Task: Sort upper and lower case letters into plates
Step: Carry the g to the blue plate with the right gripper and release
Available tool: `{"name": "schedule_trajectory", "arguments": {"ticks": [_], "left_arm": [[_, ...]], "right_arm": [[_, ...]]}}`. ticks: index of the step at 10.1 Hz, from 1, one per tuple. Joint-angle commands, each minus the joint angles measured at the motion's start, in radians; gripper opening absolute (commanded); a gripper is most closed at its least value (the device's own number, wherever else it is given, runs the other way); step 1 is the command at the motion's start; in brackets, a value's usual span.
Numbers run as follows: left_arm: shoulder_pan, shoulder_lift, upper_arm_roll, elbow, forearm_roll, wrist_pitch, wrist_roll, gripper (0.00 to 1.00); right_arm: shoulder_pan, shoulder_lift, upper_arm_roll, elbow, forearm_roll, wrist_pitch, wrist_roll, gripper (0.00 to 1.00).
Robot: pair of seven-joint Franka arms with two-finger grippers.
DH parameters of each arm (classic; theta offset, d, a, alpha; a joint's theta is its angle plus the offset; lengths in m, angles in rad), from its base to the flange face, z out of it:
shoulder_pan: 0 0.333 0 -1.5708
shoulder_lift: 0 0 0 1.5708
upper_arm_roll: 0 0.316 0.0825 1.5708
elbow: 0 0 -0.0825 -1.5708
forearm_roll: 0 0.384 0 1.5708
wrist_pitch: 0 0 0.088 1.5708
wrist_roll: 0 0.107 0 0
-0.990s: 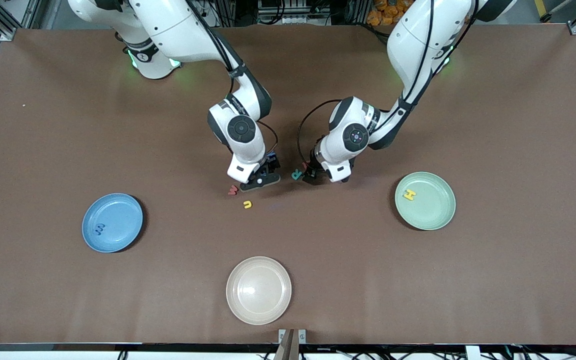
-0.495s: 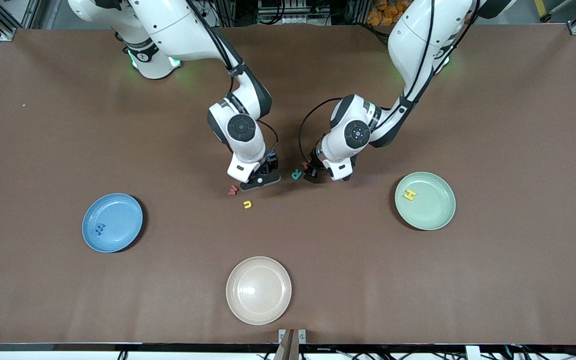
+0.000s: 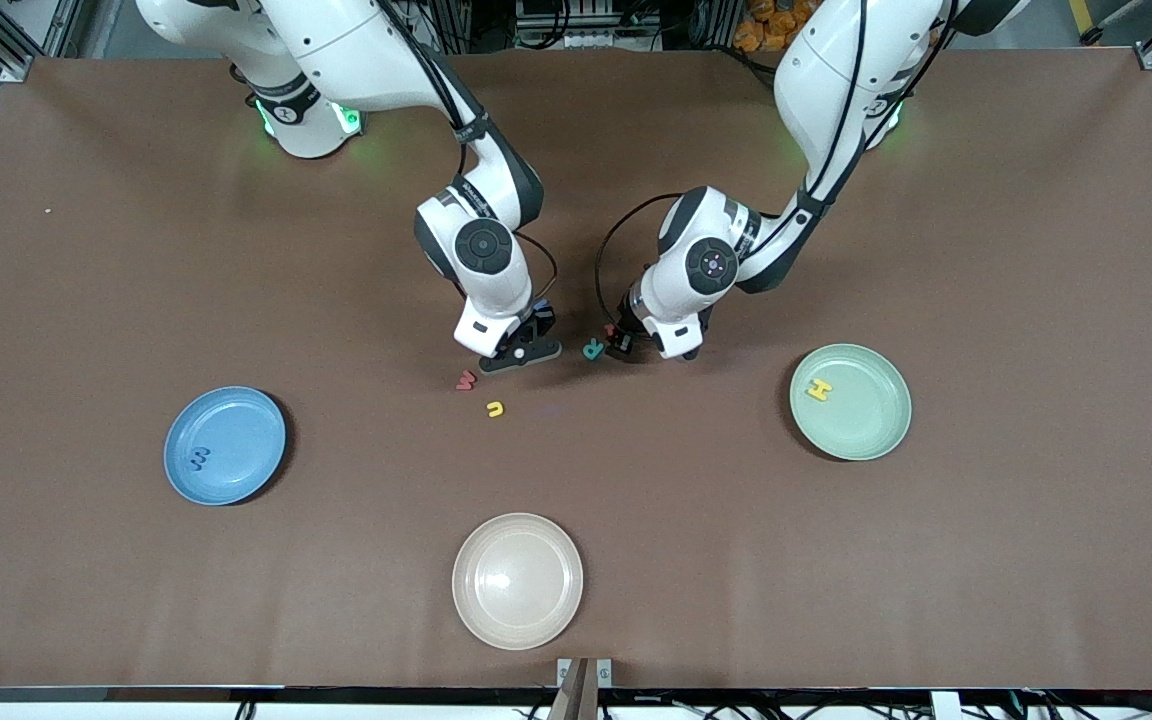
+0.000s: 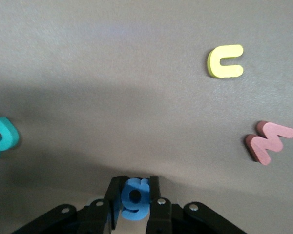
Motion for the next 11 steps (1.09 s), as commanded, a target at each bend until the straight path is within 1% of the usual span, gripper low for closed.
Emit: {"name": "schedule_trajectory", "arguments": {"ticks": [1,3,4,5,6,7,8,9,10,11], "left_arm": [[-0.025,0.01,0.009,0.009,-0.031,0.006,0.0,0.64],[-0.025,0.01,0.009,0.008,-0.029,0.006,0.004,0.63],[-0.024,0.01,0.009,0.008,-0.028,0.006,0.013,0.61],[-0.025,0.012,0.009,0.006,-0.02,0.006,0.017,0.57],[-0.025,0.012,0.009,0.008,-0.019,0.006,0.017,0.52],[-0.025,0.012,0.009,0.006,-0.019,0.006,0.017,0.48],[-0.024,0.012,0.009,0.008,-0.017,0.006,0.017,0.45],[-0.025,0.012,0.009,0.008,-0.017,0.006,0.017,0.44],[-0.025,0.012,0.009,0.008,-0.017,0.006,0.017,0.43],[-0.025,0.012,0.009,0.008,-0.017,0.006,0.018,0.43]], "right_arm": [[-0.033,-0.086,-0.014,-0.039,-0.002,-0.037,0.023,0.0],[-0.119,-0.123,-0.017,-0.036,-0.011,-0.063,0.009,0.0],[-0.168,-0.132,-0.026,-0.037,-0.02,-0.065,-0.003,0.0],[-0.201,-0.136,-0.055,-0.037,-0.036,-0.077,-0.028,0.0],[-0.216,-0.14,-0.107,-0.031,-0.054,-0.109,-0.078,0.0],[-0.219,-0.14,-0.176,-0.03,-0.059,-0.121,-0.153,0.0],[-0.227,-0.134,-0.246,-0.031,-0.06,-0.129,-0.242,0.0],[-0.253,-0.13,-0.302,-0.031,-0.06,-0.138,-0.347,0.0],[-0.302,-0.129,-0.324,-0.03,-0.06,-0.141,-0.443,0.0],[-0.369,-0.126,-0.325,-0.03,-0.06,-0.138,-0.527,0.0]]}}
